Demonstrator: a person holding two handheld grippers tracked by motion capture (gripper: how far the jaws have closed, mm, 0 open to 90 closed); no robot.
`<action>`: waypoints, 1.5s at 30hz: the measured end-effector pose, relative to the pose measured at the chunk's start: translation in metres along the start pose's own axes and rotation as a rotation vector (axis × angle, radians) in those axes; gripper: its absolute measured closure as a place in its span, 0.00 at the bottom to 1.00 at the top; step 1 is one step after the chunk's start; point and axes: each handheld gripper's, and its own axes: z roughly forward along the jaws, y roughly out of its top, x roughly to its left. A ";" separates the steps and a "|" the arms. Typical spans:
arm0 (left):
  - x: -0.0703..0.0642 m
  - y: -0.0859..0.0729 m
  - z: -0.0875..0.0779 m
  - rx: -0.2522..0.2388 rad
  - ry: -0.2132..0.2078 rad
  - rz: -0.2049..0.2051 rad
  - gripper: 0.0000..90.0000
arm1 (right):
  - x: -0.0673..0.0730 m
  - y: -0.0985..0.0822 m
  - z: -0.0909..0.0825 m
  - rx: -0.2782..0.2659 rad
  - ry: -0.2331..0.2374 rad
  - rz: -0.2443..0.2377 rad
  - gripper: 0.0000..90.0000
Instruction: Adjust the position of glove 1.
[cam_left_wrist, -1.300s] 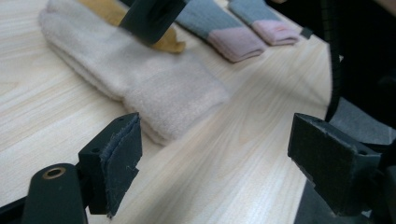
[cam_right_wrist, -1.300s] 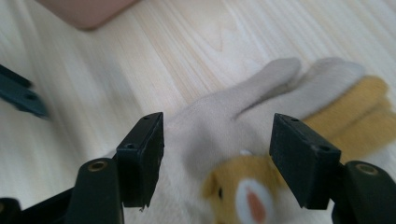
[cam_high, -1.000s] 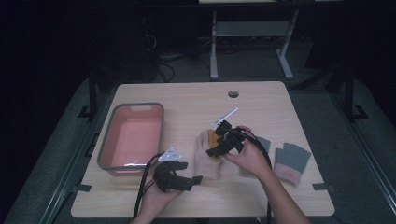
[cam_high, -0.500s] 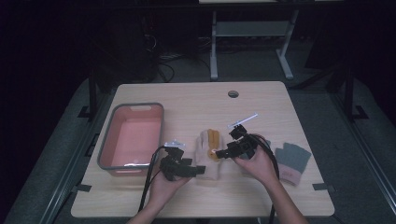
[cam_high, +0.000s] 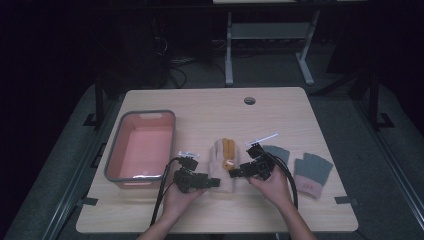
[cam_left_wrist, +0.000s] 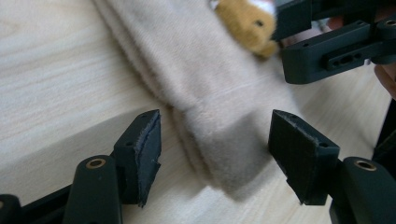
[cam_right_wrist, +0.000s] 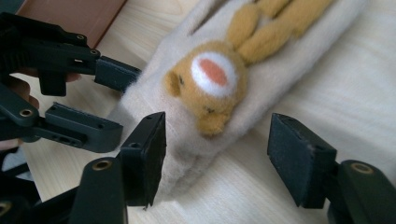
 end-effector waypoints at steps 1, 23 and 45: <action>0.000 0.000 0.001 0.003 0.001 -0.006 0.39 | -0.001 -0.001 0.002 0.002 -0.001 0.018 0.45; 0.003 0.002 0.007 0.013 -0.043 -0.027 0.58 | -0.011 -0.027 0.021 -0.112 0.134 0.232 0.66; 0.007 0.006 0.012 0.028 -0.072 -0.037 0.69 | -0.007 -0.033 0.029 -0.171 0.162 0.305 0.74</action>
